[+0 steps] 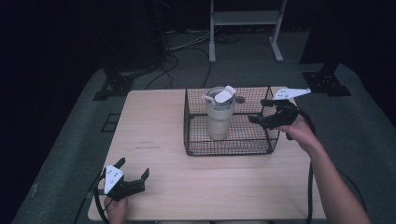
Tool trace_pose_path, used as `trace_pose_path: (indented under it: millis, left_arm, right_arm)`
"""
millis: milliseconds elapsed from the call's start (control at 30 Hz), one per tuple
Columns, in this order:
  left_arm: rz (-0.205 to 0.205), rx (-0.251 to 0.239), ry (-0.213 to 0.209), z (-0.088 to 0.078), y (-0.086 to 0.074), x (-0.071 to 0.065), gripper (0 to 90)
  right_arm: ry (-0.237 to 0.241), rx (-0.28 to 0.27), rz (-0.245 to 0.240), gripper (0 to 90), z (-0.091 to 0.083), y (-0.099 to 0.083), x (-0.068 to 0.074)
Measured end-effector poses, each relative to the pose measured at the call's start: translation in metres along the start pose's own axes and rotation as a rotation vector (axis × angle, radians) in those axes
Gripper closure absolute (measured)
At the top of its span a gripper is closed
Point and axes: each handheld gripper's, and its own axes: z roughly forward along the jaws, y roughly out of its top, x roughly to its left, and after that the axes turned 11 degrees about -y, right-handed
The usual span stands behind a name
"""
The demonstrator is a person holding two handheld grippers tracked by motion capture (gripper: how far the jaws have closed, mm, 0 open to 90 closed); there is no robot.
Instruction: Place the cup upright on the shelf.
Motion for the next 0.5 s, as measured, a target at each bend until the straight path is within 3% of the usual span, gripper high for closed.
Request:
trace_pose_path:
  millis: [333, 500]
  left_arm:
    - [0.002, 0.000, 0.003, 0.000, 0.000, 0.000, 0.0]
    - [0.000, -0.001, 0.001, 0.000, 0.000, 0.000, 0.0]
  right_arm:
    - [0.005, 0.000, -0.019, 8.2, -0.014, -0.006, 0.003]
    - [0.012, 0.003, -0.020, 8.2, -0.020, -0.018, 0.005]
